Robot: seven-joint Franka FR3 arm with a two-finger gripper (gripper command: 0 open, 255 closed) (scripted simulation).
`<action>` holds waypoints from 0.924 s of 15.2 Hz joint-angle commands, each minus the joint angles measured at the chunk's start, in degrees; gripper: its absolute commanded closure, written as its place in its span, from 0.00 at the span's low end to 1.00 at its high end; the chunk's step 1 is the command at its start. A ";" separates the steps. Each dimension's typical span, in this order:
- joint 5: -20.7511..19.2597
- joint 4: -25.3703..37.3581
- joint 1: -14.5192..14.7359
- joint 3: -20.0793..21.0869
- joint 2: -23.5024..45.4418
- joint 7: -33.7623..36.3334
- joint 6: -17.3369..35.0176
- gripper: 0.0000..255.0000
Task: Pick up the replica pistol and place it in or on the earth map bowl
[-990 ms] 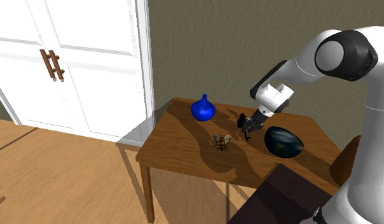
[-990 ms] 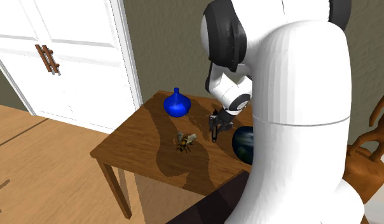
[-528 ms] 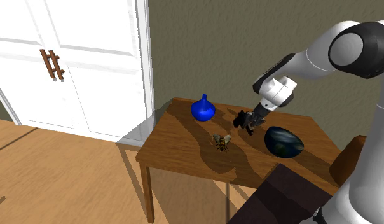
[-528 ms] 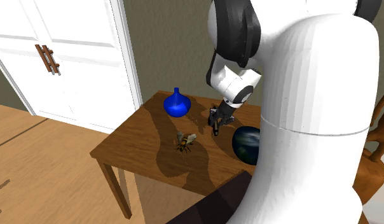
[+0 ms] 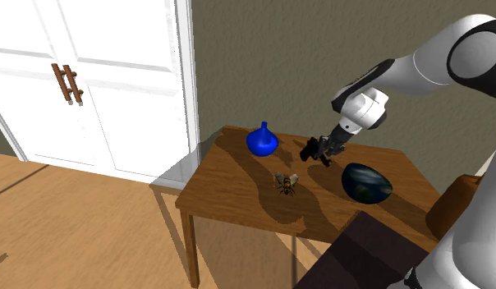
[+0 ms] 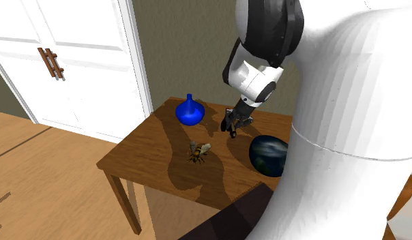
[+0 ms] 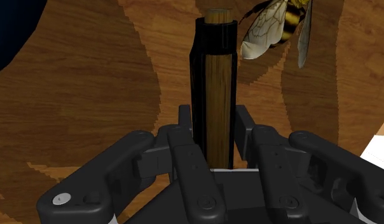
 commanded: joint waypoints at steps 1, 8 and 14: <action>-1.78 0.16 0.28 -0.42 -1.27 1.63 -0.76 1.00; -7.62 0.82 0.88 -1.47 -5.74 6.94 -3.64 1.00; -12.01 1.98 1.01 -1.84 -9.15 11.08 -6.55 1.00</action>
